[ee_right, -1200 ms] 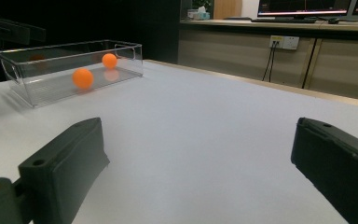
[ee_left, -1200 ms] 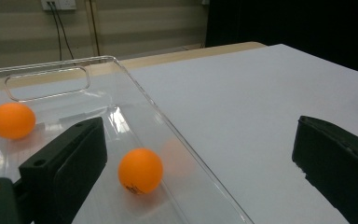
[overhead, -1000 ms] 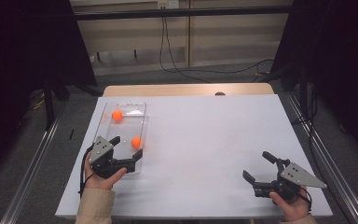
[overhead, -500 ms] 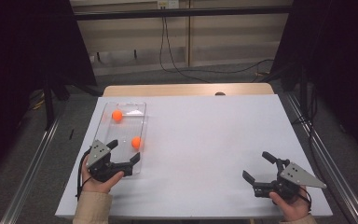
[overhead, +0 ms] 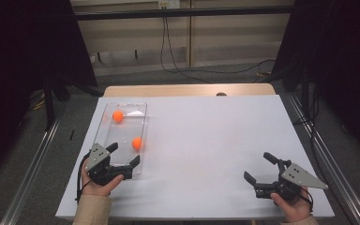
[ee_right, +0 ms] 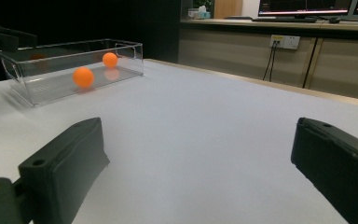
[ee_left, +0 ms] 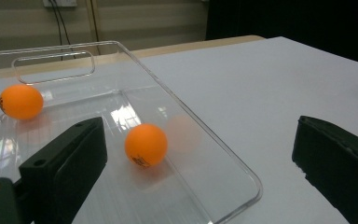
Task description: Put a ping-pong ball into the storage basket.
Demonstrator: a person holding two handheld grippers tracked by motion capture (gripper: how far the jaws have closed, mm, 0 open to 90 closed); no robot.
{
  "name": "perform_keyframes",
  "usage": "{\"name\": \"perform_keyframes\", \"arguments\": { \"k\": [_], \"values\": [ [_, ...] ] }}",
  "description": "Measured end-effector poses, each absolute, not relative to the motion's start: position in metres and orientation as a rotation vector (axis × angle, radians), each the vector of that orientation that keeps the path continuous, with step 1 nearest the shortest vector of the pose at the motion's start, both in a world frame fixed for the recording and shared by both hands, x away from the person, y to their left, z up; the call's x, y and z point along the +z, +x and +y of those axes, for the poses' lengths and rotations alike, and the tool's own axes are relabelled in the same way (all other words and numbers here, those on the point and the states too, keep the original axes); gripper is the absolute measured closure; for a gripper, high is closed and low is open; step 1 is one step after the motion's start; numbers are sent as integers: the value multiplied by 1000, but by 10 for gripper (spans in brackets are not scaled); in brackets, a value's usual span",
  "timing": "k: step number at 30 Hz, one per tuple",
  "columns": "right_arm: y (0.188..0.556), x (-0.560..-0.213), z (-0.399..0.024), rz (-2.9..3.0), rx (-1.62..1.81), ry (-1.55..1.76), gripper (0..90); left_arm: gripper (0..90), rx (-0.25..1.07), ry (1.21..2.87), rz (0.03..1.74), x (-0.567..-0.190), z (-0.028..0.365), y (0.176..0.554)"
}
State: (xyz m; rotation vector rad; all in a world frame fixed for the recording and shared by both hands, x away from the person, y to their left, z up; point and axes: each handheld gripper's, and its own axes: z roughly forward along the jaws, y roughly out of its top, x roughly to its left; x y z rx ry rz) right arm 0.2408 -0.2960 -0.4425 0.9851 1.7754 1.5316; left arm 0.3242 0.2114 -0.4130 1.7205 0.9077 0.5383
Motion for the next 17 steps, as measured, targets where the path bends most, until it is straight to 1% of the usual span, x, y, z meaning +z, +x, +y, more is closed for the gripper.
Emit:
{"name": "perform_keyframes", "arguments": {
  "k": [17],
  "values": [
    [241, -443, -296, 1777, 1530, 987, 26, 30, 536, 1724, 907, -417, 214, 322]
  ]
}}
